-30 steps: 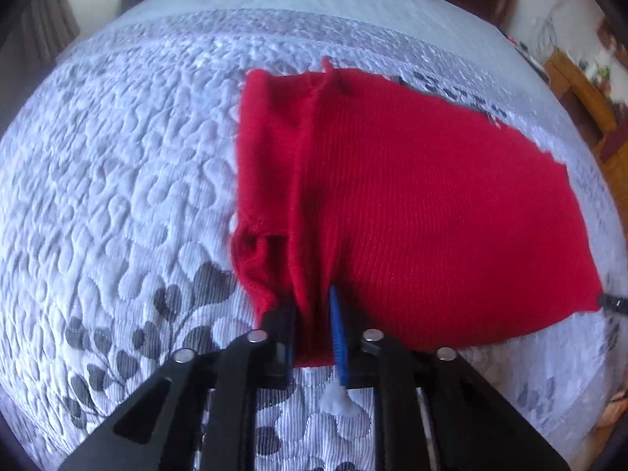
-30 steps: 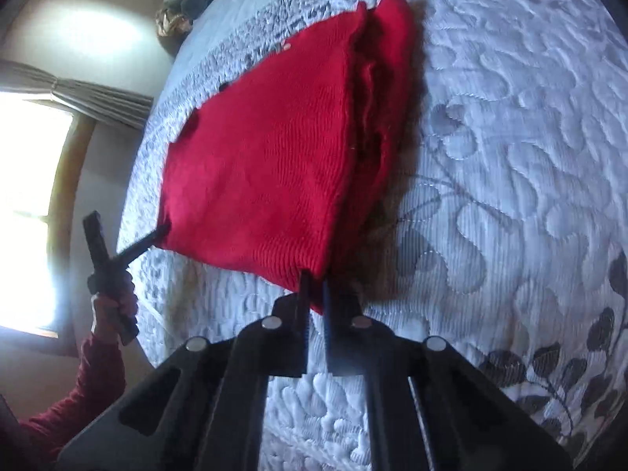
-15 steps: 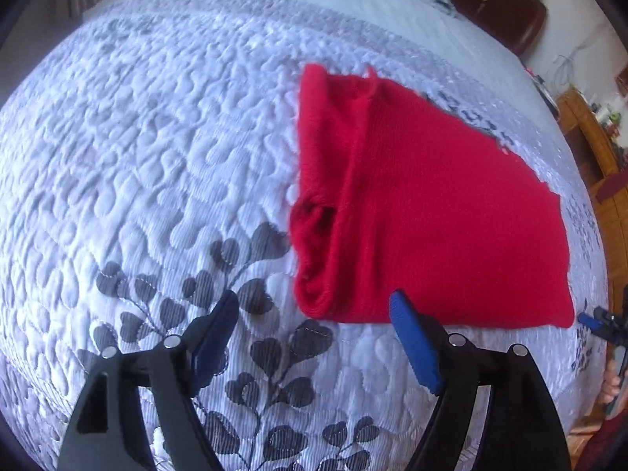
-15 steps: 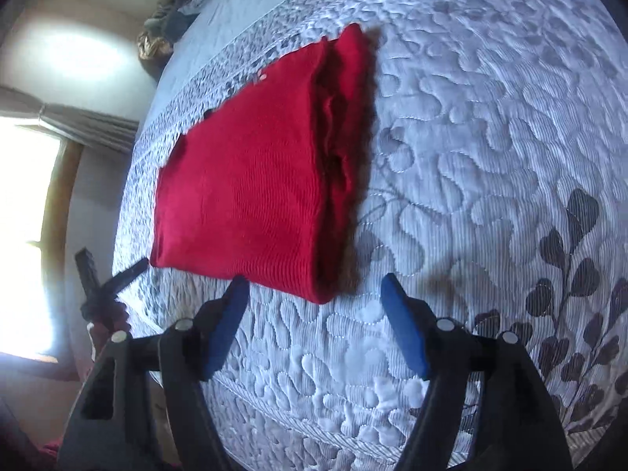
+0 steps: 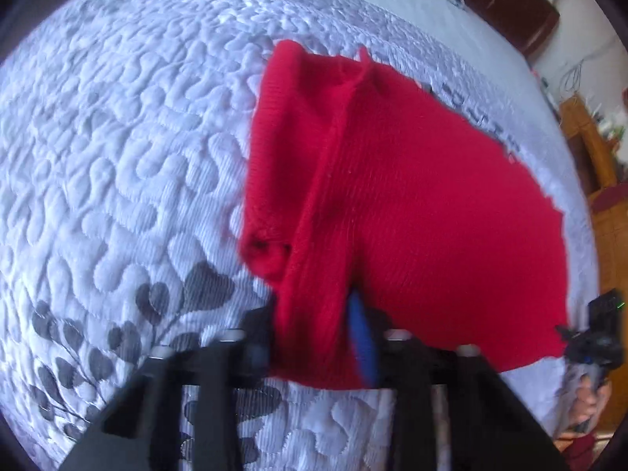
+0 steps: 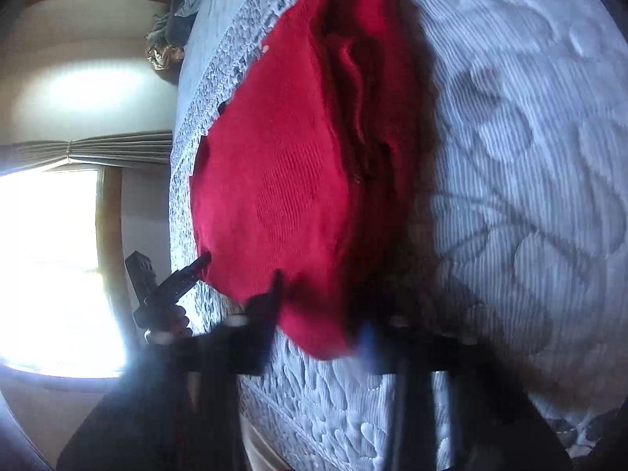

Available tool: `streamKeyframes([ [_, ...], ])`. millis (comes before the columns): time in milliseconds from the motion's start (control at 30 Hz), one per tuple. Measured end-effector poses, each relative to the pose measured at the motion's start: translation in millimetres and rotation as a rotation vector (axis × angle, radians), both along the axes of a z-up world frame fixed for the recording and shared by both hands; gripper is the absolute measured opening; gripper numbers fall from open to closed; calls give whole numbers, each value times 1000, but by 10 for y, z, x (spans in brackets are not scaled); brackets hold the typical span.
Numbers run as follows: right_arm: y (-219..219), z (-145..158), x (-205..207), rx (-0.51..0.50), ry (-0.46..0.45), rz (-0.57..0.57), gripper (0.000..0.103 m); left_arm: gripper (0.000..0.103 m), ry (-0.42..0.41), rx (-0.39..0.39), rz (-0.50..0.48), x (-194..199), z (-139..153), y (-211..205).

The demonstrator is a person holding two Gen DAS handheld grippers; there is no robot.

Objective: Fold small clothes

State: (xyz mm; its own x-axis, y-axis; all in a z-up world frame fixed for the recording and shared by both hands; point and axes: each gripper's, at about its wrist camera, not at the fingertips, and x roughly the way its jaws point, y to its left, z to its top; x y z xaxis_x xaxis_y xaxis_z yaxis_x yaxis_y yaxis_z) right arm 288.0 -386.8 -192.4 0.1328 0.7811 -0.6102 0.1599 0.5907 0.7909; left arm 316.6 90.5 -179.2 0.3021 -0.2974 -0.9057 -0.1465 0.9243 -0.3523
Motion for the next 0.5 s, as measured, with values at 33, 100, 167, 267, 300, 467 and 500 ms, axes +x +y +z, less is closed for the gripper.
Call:
streamKeyframes([
  [33, -78, 13, -62, -7, -5, -7, 13, 16, 7, -53, 38, -45, 1, 77],
  [100, -162, 63, -137, 17, -19, -41, 11, 14, -3, -56, 59, -122, 52, 100],
  [167, -249, 146, -229, 39, -29, -66, 9, 14, -25, -40, 49, -205, 141, 46],
  [267, -327, 295, -435, 5, -32, -57, 7, 14, -43, -60, 37, -396, 289, -59],
  [300, -341, 328, -495, -5, -33, -48, 7, 14, -47, -70, 27, -504, 344, -93],
  [467, -471, 554, -1049, -86, -42, 2, 7, 14, -35, -100, -25, -1079, 455, -228],
  [500, -479, 587, -1161, -96, -43, 10, 7, 14, -33, -98, -33, -1183, 456, -261],
])
